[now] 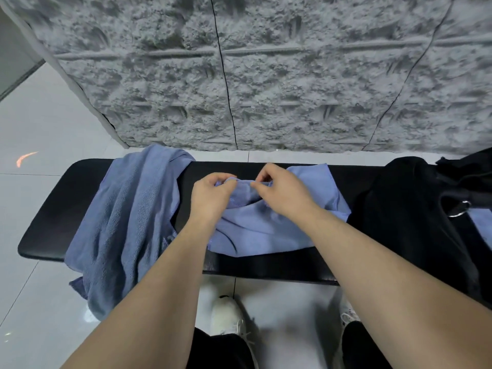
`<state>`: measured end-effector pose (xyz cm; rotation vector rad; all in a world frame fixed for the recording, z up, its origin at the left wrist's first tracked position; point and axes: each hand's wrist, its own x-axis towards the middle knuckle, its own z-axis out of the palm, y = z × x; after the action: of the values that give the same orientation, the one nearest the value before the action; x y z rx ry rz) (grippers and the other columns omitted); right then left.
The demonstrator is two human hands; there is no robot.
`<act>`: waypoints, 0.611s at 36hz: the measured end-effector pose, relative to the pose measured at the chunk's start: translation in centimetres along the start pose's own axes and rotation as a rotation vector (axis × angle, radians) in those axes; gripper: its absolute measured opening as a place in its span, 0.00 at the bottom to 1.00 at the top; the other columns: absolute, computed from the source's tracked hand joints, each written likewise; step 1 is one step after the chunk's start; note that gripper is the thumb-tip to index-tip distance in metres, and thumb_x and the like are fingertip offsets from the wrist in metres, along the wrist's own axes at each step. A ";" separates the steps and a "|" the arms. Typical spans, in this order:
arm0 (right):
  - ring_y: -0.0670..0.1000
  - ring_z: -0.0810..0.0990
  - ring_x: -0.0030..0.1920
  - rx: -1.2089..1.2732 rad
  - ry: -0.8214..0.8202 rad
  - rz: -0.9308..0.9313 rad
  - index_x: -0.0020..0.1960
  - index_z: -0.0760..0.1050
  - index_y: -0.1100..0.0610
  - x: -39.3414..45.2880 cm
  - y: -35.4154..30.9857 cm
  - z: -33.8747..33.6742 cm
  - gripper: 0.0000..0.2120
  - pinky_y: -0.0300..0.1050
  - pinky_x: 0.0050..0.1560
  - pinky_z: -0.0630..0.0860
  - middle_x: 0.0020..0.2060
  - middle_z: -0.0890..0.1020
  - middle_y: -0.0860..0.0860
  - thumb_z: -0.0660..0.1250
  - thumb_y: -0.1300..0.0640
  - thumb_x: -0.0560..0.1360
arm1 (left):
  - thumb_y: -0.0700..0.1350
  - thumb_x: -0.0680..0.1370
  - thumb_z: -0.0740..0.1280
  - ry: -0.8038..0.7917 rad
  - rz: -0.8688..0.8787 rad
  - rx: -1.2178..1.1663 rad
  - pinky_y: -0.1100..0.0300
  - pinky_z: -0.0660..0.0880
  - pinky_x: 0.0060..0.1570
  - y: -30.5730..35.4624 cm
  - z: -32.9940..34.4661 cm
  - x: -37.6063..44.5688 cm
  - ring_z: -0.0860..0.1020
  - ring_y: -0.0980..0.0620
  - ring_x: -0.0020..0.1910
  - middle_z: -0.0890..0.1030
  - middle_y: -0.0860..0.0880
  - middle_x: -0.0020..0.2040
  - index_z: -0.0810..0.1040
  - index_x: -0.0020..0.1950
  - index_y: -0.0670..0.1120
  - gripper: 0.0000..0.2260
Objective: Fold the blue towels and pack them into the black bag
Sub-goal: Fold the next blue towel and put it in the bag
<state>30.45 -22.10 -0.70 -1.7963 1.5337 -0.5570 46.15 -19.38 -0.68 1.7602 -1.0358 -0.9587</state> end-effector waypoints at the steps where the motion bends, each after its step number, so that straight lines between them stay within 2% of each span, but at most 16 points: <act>1: 0.47 0.76 0.36 -0.020 -0.011 -0.025 0.42 0.69 0.48 -0.1 0.1 -0.2 0.08 0.46 0.36 0.73 0.35 0.77 0.44 0.66 0.50 0.78 | 0.42 0.76 0.67 0.026 -0.024 0.007 0.64 0.72 0.37 0.0 0.0 0.0 0.75 0.58 0.35 0.80 0.55 0.36 0.82 0.39 0.51 0.08; 4: 0.50 0.79 0.44 -0.029 -0.088 -0.126 0.44 0.68 0.46 -0.6 0.6 -0.5 0.07 0.55 0.46 0.78 0.43 0.80 0.45 0.64 0.50 0.79 | 0.44 0.76 0.67 0.081 -0.084 0.058 0.58 0.69 0.37 0.1 -0.2 0.0 0.71 0.55 0.32 0.76 0.53 0.31 0.78 0.38 0.43 0.08; 7: 0.51 0.79 0.47 -0.024 -0.131 -0.160 0.43 0.65 0.42 -1.1 1.0 -0.7 0.09 0.59 0.49 0.78 0.47 0.81 0.44 0.62 0.49 0.79 | 0.47 0.76 0.64 0.124 -0.197 0.046 0.58 0.65 0.34 0.6 -0.4 0.2 0.67 0.51 0.32 0.70 0.50 0.30 0.70 0.36 0.44 0.11; 9: 0.51 0.79 0.46 0.028 -0.114 -0.165 0.43 0.64 0.42 -1.2 0.9 -1.0 0.10 0.57 0.49 0.78 0.47 0.81 0.44 0.62 0.51 0.80 | 0.47 0.78 0.60 0.110 -0.351 -0.086 0.61 0.64 0.31 1.1 -0.6 0.4 0.66 0.50 0.30 0.69 0.51 0.26 0.69 0.31 0.45 0.16; 11: 0.47 0.78 0.43 0.140 -0.096 -0.165 0.43 0.65 0.46 -1.4 0.7 -1.2 0.09 0.52 0.48 0.78 0.49 0.81 0.42 0.62 0.53 0.81 | 0.45 0.80 0.56 0.005 -0.430 -0.351 0.65 0.66 0.27 1.2 -0.6 0.3 0.64 0.50 0.29 0.69 0.53 0.22 0.70 0.24 0.48 0.22; 12: 0.44 0.77 0.40 0.195 -0.089 -0.161 0.44 0.65 0.47 -1.4 0.5 -1.2 0.09 0.50 0.47 0.77 0.49 0.80 0.41 0.62 0.54 0.81 | 0.44 0.80 0.56 -0.057 -0.448 -0.478 0.65 0.70 0.30 1.3 -0.6 0.2 0.67 0.50 0.30 0.72 0.53 0.25 0.72 0.26 0.48 0.21; 14: 0.42 0.75 0.35 0.273 -0.060 -0.143 0.44 0.66 0.49 -1.3 0.4 -1.2 0.08 0.49 0.45 0.76 0.47 0.81 0.42 0.62 0.54 0.82 | 0.45 0.78 0.57 -0.212 -0.480 -0.669 0.57 0.74 0.45 1.9 -0.8 -0.5 0.76 0.49 0.40 0.78 0.48 0.39 0.75 0.38 0.44 0.12; 15: 0.43 0.74 0.33 0.304 -0.038 -0.130 0.45 0.66 0.50 -1.3 0.3 -1.1 0.08 0.49 0.44 0.76 0.43 0.81 0.43 0.62 0.53 0.82 | 0.45 0.77 0.57 -0.285 -0.470 -0.702 0.55 0.73 0.48 2.2 -1.0 -0.8 0.76 0.49 0.42 0.77 0.46 0.41 0.73 0.38 0.43 0.11; 16: 0.44 0.72 0.32 0.330 -0.015 -0.116 0.45 0.67 0.50 -1.2 0.3 -1.1 0.08 0.47 0.41 0.76 0.39 0.79 0.45 0.63 0.53 0.82 | 0.45 0.77 0.58 -0.327 -0.448 -0.690 0.54 0.71 0.46 2.3 -1.1 -0.9 0.73 0.49 0.39 0.74 0.46 0.38 0.70 0.36 0.44 0.11; 18: 0.42 0.70 0.30 0.378 0.021 -0.094 0.46 0.69 0.52 -1.0 0.4 -1.1 0.07 0.38 0.36 0.71 0.34 0.75 0.45 0.64 0.53 0.81 | 0.47 0.78 0.63 -0.306 -0.417 -0.566 0.56 0.69 0.42 2.3 -1.2 -0.8 0.69 0.51 0.35 0.69 0.48 0.34 0.68 0.34 0.46 0.13; 19: 0.42 0.69 0.30 0.396 0.034 -0.090 0.46 0.70 0.52 -1.0 0.5 -1.1 0.07 0.36 0.36 0.70 0.33 0.75 0.44 0.64 0.53 0.81 | 0.48 0.78 0.66 -0.286 -0.381 -0.498 0.56 0.69 0.43 2.3 -1.1 -0.7 0.70 0.51 0.36 0.69 0.48 0.34 0.70 0.36 0.47 0.12; 22: 0.43 0.76 0.39 0.419 0.091 -0.070 0.46 0.72 0.47 -0.5 0.8 -1.1 0.05 0.37 0.45 0.73 0.39 0.78 0.40 0.67 0.53 0.79 | 0.43 0.77 0.70 -0.208 -0.148 -0.295 0.54 0.72 0.49 1.9 -0.6 -0.5 0.74 0.49 0.44 0.74 0.46 0.40 0.77 0.46 0.46 0.02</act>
<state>29.03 -21.88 -0.52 -1.5200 1.2977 -0.9296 46.05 -19.34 1.37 1.5301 -0.8480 -1.3380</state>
